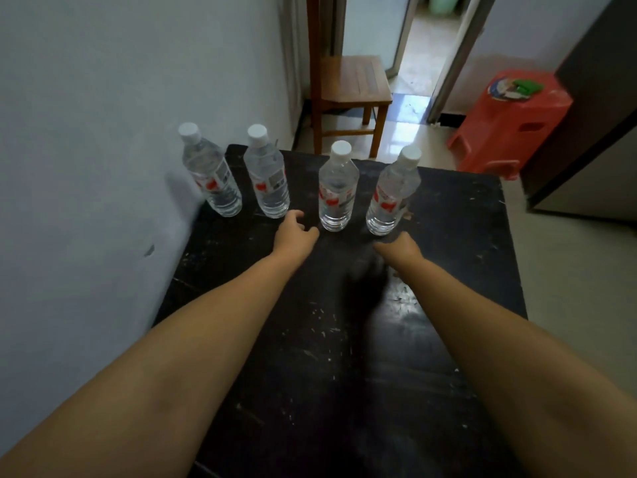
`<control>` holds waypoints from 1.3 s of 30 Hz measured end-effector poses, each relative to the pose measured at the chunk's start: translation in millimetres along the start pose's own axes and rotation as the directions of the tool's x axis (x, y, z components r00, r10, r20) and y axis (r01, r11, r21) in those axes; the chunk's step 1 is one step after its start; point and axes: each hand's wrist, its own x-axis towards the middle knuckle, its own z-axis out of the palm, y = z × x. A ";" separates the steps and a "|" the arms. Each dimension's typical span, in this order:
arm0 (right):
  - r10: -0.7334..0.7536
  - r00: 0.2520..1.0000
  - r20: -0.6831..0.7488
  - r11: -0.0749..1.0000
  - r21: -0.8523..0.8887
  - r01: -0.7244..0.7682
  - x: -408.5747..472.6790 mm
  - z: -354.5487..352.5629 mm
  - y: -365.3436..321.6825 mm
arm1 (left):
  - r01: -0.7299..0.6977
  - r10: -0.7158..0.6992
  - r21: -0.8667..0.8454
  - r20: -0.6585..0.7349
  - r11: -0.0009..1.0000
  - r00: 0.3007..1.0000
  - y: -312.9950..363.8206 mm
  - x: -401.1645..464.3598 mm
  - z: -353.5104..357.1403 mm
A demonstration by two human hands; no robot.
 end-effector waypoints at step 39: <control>-0.187 -0.034 0.982 -0.565 -0.079 0.821 -453.3 292.0 89.0 | 0.721 -0.692 -0.198 -0.526 0.664 0.493 -358.4 -518.4 -113.3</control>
